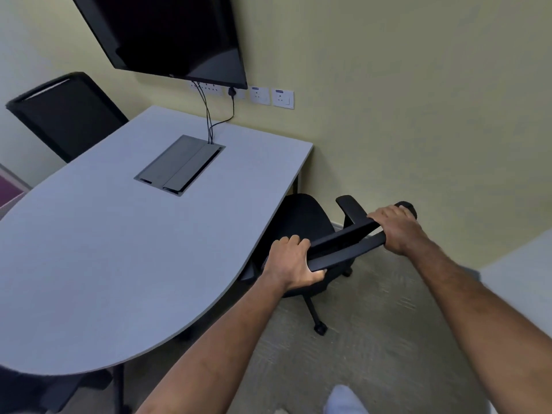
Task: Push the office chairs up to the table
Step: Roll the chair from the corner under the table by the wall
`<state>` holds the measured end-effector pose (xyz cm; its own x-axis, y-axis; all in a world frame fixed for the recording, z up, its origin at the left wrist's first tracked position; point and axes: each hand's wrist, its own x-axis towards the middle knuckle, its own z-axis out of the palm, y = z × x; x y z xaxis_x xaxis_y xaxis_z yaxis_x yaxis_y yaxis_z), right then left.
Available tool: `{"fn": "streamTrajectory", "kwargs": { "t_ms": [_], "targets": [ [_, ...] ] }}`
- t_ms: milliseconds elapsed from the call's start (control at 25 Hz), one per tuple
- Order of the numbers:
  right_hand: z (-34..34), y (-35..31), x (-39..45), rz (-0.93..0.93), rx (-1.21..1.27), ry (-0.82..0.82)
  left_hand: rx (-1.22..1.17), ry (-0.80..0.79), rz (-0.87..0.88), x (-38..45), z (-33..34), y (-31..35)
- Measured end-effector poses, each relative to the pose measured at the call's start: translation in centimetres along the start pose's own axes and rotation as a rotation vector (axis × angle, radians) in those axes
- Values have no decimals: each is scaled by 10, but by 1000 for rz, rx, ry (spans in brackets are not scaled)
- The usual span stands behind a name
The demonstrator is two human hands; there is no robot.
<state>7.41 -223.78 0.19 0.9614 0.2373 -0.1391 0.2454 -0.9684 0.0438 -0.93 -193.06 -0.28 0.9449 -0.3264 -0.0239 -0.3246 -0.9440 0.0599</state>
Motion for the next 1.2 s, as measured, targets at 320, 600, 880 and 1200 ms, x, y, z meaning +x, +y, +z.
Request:
{"fn": "streamTrajectory", "kwargs": {
  "t_ms": [320, 600, 880, 1200],
  "targets": [
    [-14, 2, 105, -239, 10, 38, -24, 41, -181, 32, -1, -11],
    [-26, -1, 196, -400, 74, 48, -220, 15, -382, 73, 0, -19],
    [-38, -10, 269, -570, 107, 57, -265, 37, -528, 109, -1, -27],
    [-50, -14, 326, -666, 171, 63, -266, 53, -634, 148, -1, -31]
  ]
}}
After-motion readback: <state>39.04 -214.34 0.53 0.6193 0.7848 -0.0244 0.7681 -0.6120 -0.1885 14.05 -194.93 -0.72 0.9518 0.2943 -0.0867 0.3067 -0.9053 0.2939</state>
